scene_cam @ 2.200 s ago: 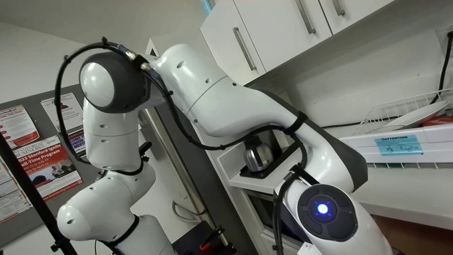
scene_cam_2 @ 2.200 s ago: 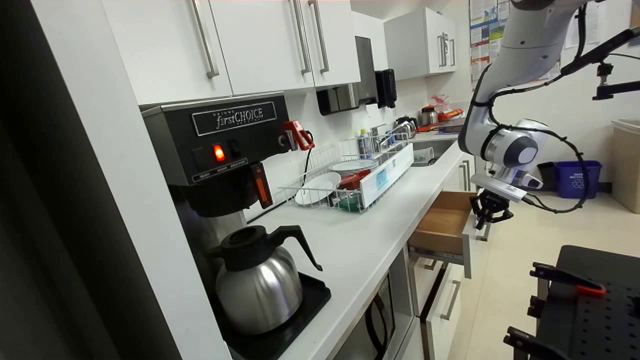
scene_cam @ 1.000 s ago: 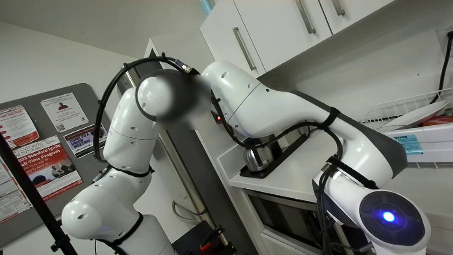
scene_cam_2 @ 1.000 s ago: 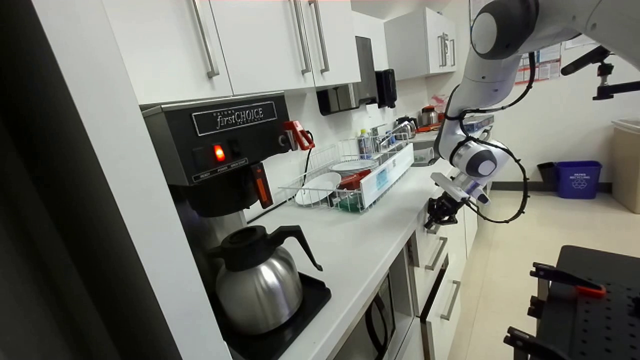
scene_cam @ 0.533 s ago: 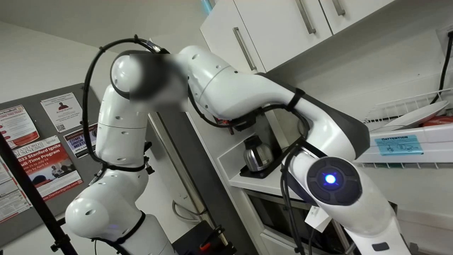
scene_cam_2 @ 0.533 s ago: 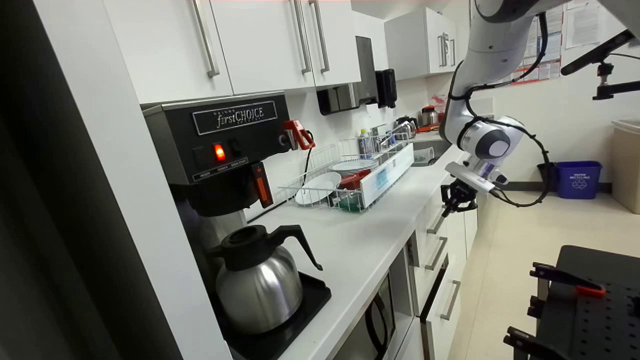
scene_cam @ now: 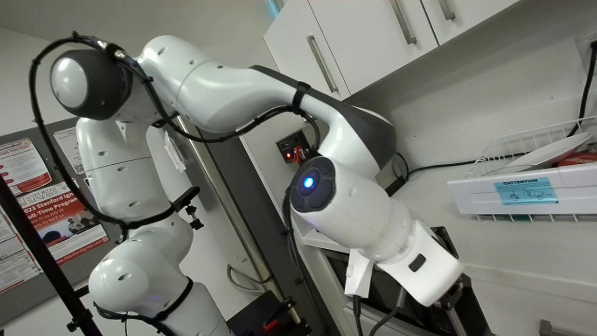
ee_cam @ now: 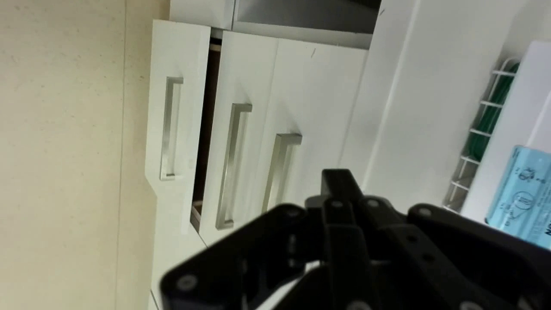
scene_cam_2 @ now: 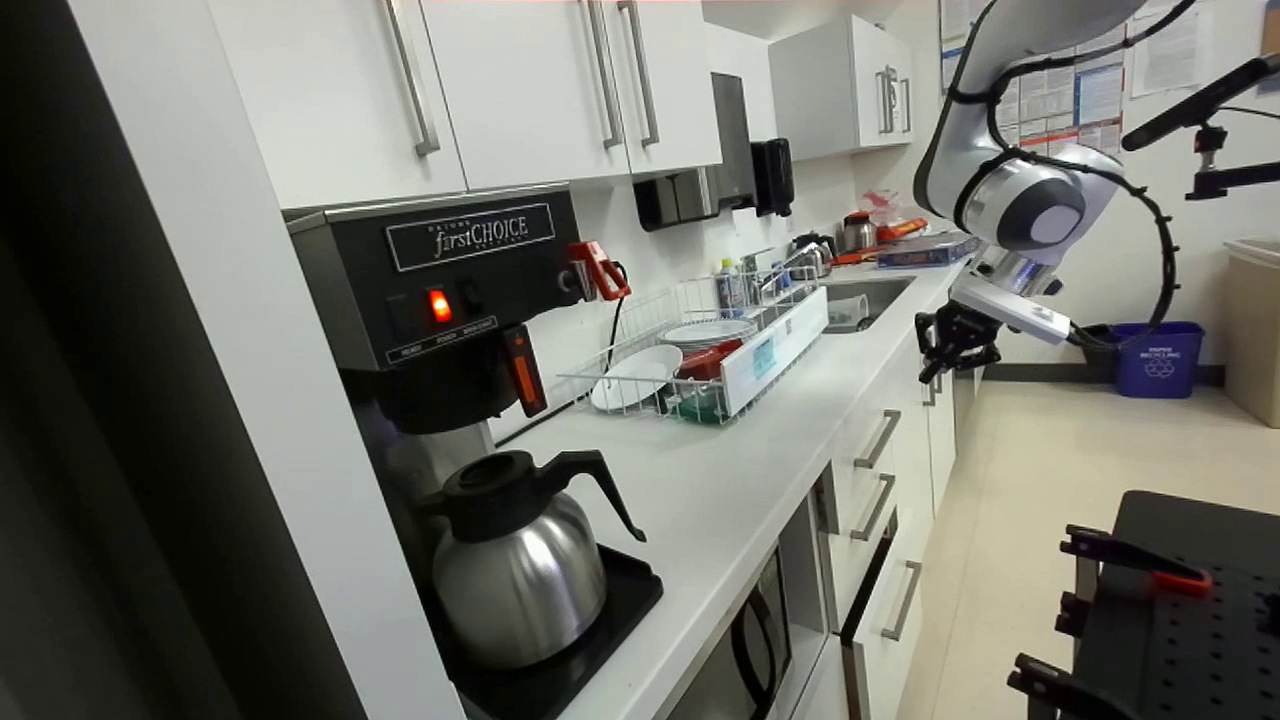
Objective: Close the top drawer
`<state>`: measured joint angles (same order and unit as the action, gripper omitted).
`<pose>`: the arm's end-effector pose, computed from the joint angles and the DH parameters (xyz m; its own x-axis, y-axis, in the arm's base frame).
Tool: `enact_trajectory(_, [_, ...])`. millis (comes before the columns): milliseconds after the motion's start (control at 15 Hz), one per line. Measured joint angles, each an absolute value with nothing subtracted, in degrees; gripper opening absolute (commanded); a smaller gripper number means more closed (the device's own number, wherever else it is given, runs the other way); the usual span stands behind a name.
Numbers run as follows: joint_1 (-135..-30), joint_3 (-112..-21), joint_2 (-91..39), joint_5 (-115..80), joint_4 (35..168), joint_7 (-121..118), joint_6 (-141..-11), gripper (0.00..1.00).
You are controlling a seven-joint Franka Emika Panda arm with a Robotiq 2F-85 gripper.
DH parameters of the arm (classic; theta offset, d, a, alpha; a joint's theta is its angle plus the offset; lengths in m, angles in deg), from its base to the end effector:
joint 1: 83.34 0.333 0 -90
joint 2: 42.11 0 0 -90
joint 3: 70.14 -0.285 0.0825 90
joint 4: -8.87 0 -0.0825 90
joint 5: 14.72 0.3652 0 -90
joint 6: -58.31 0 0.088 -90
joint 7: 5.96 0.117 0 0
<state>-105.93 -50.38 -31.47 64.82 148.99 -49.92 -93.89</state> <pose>0.3207 -0.3310 0.2020 0.3085 -0.9413 0.1372 -0.7795 -0.3328 -0.5307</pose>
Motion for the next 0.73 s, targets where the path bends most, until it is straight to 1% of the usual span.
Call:
enact_trajectory(267, [-103.82,-50.57,-43.52,60.67,158.09,-57.29,-102.71,0.0])
enact_trajectory(467, [-103.47,-52.56,-52.39,55.46,165.26,-57.76,-108.78,0.0])
enact_trajectory(600, [-103.62,-54.1,-57.18,52.22,169.14,-57.55,-110.45,0.0])
enact_trajectory(733, [-104.12,-55.88,-58.57,51.79,169.19,-57.74,-110.45,0.0])
